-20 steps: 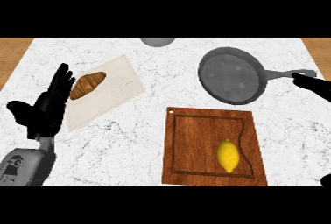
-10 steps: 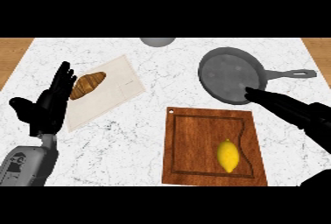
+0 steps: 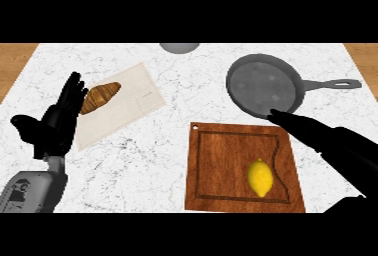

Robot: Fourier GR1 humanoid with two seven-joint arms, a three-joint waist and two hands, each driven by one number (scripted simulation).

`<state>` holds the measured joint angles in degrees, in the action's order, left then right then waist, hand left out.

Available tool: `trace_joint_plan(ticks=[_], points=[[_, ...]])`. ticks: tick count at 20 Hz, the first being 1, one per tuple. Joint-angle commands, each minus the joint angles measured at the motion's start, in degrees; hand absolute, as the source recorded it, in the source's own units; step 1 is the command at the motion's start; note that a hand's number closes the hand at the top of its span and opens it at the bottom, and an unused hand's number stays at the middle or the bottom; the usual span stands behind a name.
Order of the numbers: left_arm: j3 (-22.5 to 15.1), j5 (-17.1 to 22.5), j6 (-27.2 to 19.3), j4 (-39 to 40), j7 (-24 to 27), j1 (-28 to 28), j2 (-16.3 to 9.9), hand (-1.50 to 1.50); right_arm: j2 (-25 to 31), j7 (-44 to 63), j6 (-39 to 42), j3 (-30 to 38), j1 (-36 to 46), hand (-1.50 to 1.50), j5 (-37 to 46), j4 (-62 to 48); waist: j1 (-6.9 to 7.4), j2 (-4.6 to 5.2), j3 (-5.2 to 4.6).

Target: Pick the lemon from the cutting board and place it in the pan

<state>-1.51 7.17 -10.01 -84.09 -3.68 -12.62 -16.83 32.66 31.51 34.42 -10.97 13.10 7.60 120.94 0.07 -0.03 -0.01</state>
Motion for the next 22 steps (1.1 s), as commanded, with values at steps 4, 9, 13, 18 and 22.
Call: trace_joint_plan(ticks=[4, 9, 13, 18, 22], points=[[0.29, -2.27, 0.20, -1.55, -1.41, -0.53, 1.27, 0.00, -3.66, -1.26, 1.43, -2.45, 0.39, -1.50, 10.06, -6.24, 0.09, 0.05, 0.02], [1.81, -1.71, 3.53, -2.32, 2.49, 5.24, 1.54, 0.00, -6.33, -6.94, 2.31, -3.13, -2.25, -1.50, 13.33, -9.91, 0.11, 0.03, 0.01], [-1.08, -5.16, -0.77, -9.09, -3.34, 5.16, 4.39, 0.00, -6.92, -9.08, 3.40, -5.04, -4.90, -1.50, 16.75, -9.22, 0.06, -0.08, 0.03], [4.49, -1.62, 4.80, -4.62, -2.41, 2.98, 1.07, 0.00, -10.77, -10.07, 2.32, -9.66, -4.15, -1.50, 23.75, -12.39, 0.07, -0.02, 0.02], [4.99, -2.44, 5.24, -3.93, -4.95, -0.06, 1.55, 0.00, -8.44, -12.48, 6.38, -6.76, -6.41, -1.50, 24.05, -11.02, -0.13, -0.04, 0.02]])
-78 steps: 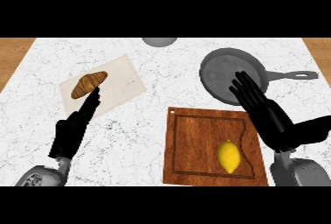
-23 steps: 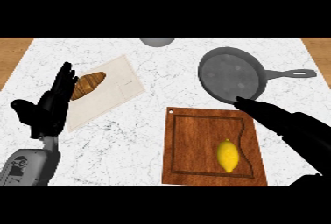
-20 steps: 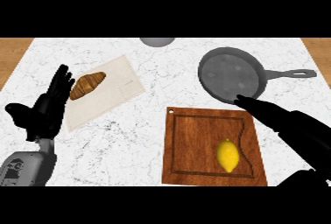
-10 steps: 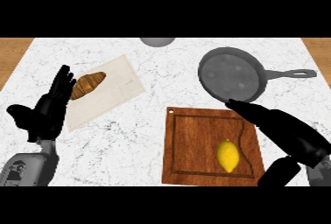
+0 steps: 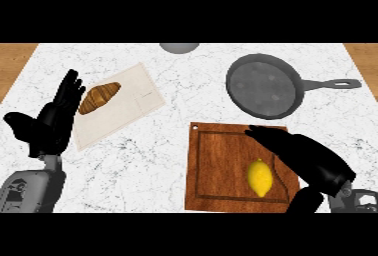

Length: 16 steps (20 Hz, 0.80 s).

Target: Pick the lemon from the cutting board and place it in the pan

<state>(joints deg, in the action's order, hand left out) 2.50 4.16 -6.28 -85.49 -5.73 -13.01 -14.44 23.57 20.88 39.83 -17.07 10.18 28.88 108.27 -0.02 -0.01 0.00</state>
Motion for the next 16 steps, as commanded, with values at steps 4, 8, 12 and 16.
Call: trace_joint_plan(ticks=[4, 8, 12, 16], points=[[0.53, -1.32, -0.01, 0.99, 1.47, 1.02, 1.24, 0.00, -1.23, 1.08, -0.99, -5.81, -0.63, -1.50, 10.57, -1.96, -0.01, -0.03, 0.00], [1.35, -0.55, 1.72, 3.01, 1.27, -0.85, 1.36, 0.00, -4.78, 5.46, 2.96, -6.81, 2.17, -1.50, 12.22, -3.12, -0.03, -0.01, -0.02], [1.89, -0.83, 1.67, -3.05, -2.61, 0.82, 0.64, 0.00, -0.77, -0.29, 3.96, -5.25, 0.70, -1.50, 14.58, -5.19, 0.06, -0.03, 0.01], [3.51, -1.67, 2.40, 3.17, 3.12, -0.26, 1.61, 0.00, -3.33, -4.48, 1.60, -4.15, 1.43, -1.50, 16.52, -10.05, 0.00, 0.04, 0.00]])
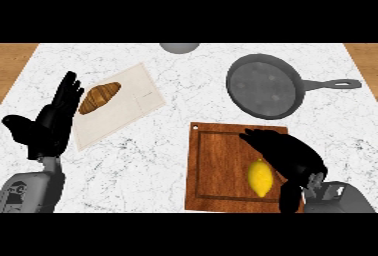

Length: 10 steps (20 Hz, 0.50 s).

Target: Pick the lemon from the cutting board and place it in the pan

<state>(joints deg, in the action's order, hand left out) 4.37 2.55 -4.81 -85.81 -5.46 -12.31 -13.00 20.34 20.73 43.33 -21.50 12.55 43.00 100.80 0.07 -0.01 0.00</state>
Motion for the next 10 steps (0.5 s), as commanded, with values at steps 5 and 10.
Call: trace_joint_plan(ticks=[5, 10], points=[[1.67, -0.04, 2.02, -0.78, 0.30, 1.03, -0.08, 0.00, -3.43, -2.89, -2.95, -3.23, -1.32, -1.50, 7.85, -5.72, 0.03, 0.00, 0.00], [-0.26, -2.56, -0.64, -0.04, -0.08, -1.43, 3.10, 0.00, -4.90, -6.67, -4.08, -1.71, 1.90, -1.50, 10.28, -13.17, 0.08, 0.04, 0.01]])
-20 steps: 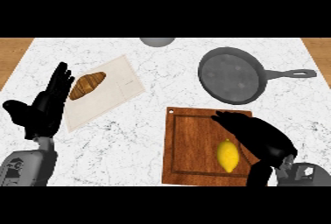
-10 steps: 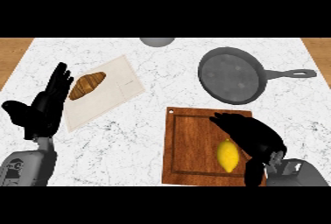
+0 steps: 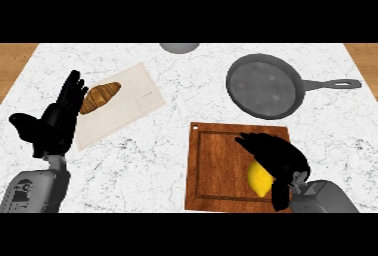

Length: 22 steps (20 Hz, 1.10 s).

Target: Pick the lemon from the cutting board and place it in the pan

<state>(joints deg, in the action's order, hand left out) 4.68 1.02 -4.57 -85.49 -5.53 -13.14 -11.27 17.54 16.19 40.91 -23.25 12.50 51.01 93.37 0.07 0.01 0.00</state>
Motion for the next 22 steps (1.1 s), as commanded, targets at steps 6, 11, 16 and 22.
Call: trace_joint_plan(ticks=[6, 11, 16, 22], points=[[0.74, -1.31, -0.03, 7.54, 5.59, -1.54, 2.37, 0.00, -3.95, -1.42, 2.38, 1.15, 2.38, -1.50, 3.65, -6.54, -0.11, 0.03, -0.01], [1.47, 0.03, 1.78, 0.76, 0.22, -0.22, -0.08, 0.00, 1.50, -10.49, 0.08, -3.65, -2.88, 1.50, 4.93, -1.60, -0.14, -0.05, 0.00], [2.33, -0.27, 2.01, 1.10, -0.25, -1.76, -0.59, 0.00, 1.84, -17.98, -6.02, 0.48, 1.66, 1.50, 6.66, -12.60, 0.06, 0.04, 0.01], [1.16, -2.01, 0.32, 0.62, 0.11, -0.70, 1.62, 0.00, -5.73, -10.39, -9.64, -3.79, -5.61, 1.50, 11.50, -4.17, -0.22, -0.04, 0.00]])
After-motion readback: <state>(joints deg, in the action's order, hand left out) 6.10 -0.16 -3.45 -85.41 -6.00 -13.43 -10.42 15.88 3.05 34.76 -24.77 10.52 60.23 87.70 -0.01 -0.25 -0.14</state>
